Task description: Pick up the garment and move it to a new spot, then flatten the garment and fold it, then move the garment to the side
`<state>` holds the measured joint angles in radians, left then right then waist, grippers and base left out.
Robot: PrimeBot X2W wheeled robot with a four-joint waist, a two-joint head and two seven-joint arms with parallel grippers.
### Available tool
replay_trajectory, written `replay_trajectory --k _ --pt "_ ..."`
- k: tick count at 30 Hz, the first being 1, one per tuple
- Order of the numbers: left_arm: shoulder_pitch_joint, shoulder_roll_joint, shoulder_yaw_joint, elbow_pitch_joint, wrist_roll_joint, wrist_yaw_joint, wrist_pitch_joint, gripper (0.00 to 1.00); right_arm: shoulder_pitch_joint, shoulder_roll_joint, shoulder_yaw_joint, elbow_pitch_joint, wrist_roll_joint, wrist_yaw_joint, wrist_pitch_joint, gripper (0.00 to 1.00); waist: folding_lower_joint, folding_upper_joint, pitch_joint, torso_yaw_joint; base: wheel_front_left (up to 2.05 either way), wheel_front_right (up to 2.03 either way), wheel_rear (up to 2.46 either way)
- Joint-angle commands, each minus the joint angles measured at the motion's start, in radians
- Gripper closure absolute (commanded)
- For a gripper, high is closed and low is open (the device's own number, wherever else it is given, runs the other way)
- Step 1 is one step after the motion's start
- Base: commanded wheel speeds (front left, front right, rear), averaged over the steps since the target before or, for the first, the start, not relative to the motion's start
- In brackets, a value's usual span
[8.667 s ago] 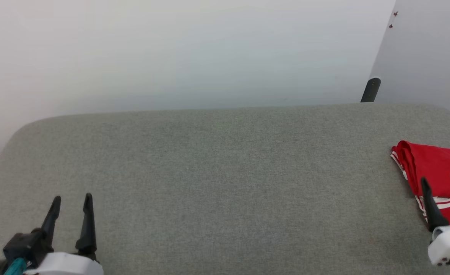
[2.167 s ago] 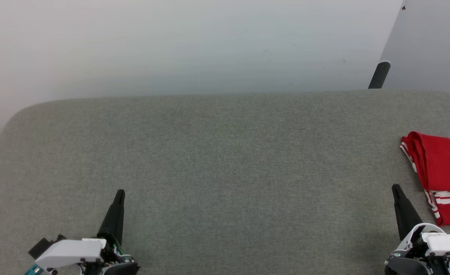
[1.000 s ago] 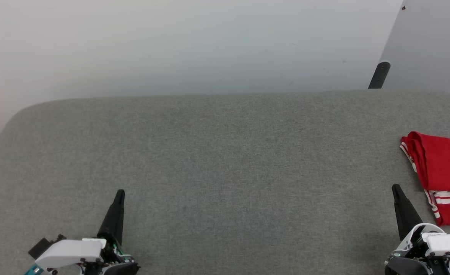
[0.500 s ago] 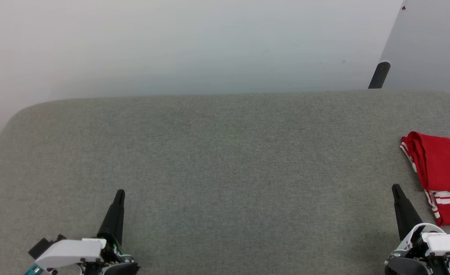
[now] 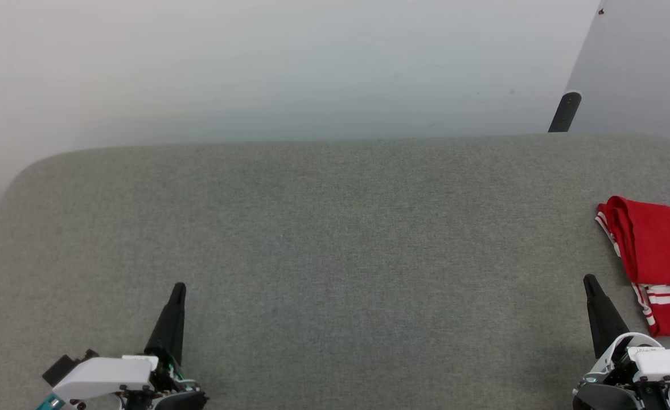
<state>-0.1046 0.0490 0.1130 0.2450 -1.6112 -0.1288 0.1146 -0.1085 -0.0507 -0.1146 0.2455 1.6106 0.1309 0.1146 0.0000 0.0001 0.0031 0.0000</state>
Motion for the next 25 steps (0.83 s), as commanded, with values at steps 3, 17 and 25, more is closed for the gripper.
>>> replay_trajectory --k 3,17,25 --pt "-0.009 0.000 0.002 0.001 -0.003 -0.004 0.003 1.00 -0.003 0.003 0.000 0.000 0.004 0.000 0.001 1.00 0.0000 -0.0001 0.000 0.000 0.00 0.00 0.00" --pt "-0.009 0.000 0.002 0.001 -0.003 -0.004 0.002 1.00 -0.003 0.003 0.000 0.000 0.004 0.000 0.001 1.00 0.0000 -0.0001 0.000 0.000 0.00 0.00 0.00" --pt "-0.009 0.000 0.002 0.001 -0.003 -0.004 0.002 1.00 -0.003 0.003 0.001 0.000 0.005 0.000 0.001 1.00 0.0000 -0.0001 0.000 0.000 0.00 0.00 0.00"
